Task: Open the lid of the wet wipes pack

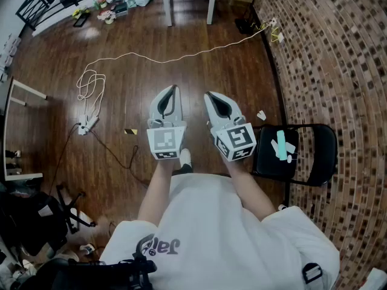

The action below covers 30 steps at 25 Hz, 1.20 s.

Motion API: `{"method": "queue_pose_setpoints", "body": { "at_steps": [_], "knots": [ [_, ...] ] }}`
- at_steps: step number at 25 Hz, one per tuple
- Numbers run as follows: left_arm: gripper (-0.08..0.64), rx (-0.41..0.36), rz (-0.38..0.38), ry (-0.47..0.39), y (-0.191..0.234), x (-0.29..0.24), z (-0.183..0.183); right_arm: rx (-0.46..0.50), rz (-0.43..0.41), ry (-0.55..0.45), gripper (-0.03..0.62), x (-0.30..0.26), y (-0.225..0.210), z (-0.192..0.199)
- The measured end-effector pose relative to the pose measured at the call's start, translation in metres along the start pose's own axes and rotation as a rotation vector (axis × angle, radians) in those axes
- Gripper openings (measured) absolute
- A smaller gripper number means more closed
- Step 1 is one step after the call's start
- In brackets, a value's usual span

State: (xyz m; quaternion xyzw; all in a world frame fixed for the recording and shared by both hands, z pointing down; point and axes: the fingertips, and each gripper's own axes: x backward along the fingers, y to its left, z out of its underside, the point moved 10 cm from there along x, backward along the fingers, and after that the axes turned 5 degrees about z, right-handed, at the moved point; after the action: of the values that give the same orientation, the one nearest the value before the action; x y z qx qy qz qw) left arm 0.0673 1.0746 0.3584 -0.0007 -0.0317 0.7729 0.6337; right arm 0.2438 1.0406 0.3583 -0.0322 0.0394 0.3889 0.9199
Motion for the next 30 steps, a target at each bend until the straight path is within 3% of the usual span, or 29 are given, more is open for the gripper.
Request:
{"method": "queue_pose_setpoints", "body": {
  "at_steps": [4, 8, 14, 20, 24, 30],
  "knots": [
    [0.016, 0.023, 0.028, -0.006, 0.03, -0.02, 0.006, 0.0, 0.057, -0.012, -0.012, -0.034, 0.01, 0.001],
    [0.016, 0.032, 0.018, 0.008, 0.06, -0.033, 0.014, 0.01, 0.062, -0.025, -0.012, -0.068, 0.019, 0.001],
    [0.017, 0.033, -0.016, 0.039, 0.087, -0.073, 0.025, -0.025, 0.051, -0.022, -0.012, -0.115, -0.011, 0.003],
    [0.015, 0.011, -0.058, 0.053, 0.102, -0.147, 0.022, -0.041, 0.001, -0.029, -0.012, -0.17, -0.072, -0.007],
    [0.015, -0.02, -0.06, 0.008, 0.099, -0.224, 0.007, -0.028, 0.007, -0.074, -0.012, -0.208, -0.142, -0.029],
    [0.015, -0.007, -0.054, 0.002, 0.078, -0.331, -0.001, -0.019, 0.006, -0.09, -0.012, -0.255, -0.244, -0.041]
  ]
}}
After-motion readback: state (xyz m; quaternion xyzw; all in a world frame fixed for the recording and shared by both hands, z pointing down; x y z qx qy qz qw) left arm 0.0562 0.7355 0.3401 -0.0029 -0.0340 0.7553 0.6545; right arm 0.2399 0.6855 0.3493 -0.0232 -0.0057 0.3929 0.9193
